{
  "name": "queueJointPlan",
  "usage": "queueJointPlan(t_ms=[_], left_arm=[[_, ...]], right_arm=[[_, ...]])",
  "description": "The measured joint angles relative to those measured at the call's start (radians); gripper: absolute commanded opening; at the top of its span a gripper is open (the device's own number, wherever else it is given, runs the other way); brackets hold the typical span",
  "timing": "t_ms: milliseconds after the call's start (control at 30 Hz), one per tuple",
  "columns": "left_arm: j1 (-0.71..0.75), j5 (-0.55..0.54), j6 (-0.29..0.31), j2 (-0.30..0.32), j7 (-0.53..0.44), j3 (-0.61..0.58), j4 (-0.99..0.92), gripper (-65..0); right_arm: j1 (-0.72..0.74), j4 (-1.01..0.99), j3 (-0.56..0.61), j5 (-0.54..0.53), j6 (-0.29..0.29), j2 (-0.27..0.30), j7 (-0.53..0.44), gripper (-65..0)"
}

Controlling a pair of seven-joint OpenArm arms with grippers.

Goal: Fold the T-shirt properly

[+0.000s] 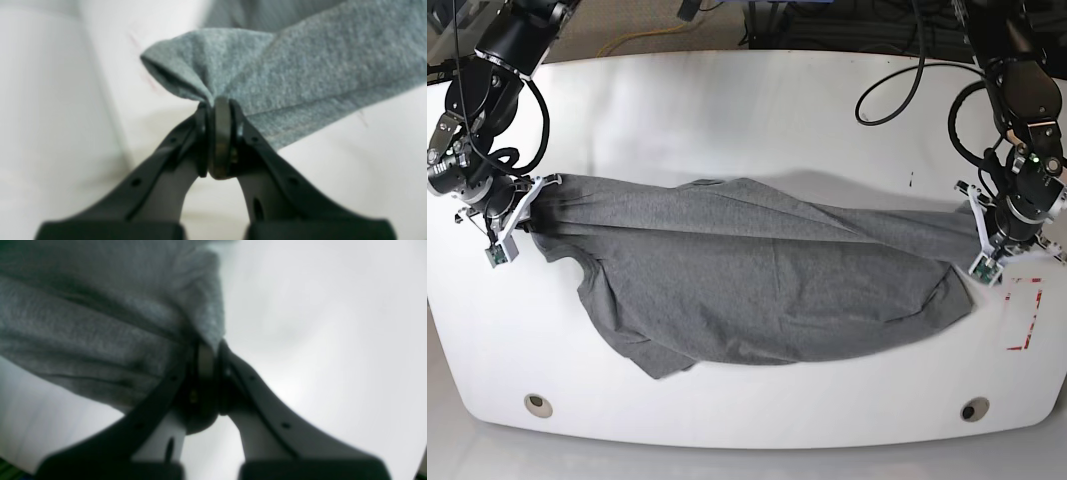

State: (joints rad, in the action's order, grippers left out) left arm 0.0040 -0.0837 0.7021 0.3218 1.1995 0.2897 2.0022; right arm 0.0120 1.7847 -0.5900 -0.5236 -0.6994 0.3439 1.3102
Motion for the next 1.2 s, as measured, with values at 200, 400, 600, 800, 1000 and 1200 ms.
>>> queueJointPlan(t_ms=[200, 400, 600, 800, 1000, 1200], left_arm=[[0.200, -0.007, 0.003, -0.006, -0.011, 0.064, -0.002, -65.0], [0.376, -0.017, 0.003, -0.052, -0.019, 0.195, -0.002, -65.0], [0.454, -0.033, 0.006, -0.058, -0.032, 0.291, -0.002, -65.0], [0.443, -0.016, 0.006, -0.077, -0.068, 0.292, -0.002, -65.0], [0.401, -0.019, 0.006, -0.076, -0.085, 0.315, -0.002, -65.0], [0.309, -0.021, 0.006, -0.079, -0.072, 0.362, -0.006, -65.0]], right_arm=[[-0.109, 0.002, -0.053, -0.015, 0.000, -0.038, 0.010, -65.0], [-0.196, 0.000, -0.094, -0.019, 0.000, -0.090, 0.013, -65.0], [-0.264, 0.054, -0.145, -0.035, 0.000, -0.130, 0.011, -65.0], [-0.291, 0.088, -0.149, -0.024, 0.000, -0.160, 0.015, -65.0], [-0.314, 0.103, -0.149, -0.024, 0.000, -0.167, 0.015, -65.0], [-0.270, 0.103, -0.149, -0.031, 0.000, -0.181, 0.013, -65.0]])
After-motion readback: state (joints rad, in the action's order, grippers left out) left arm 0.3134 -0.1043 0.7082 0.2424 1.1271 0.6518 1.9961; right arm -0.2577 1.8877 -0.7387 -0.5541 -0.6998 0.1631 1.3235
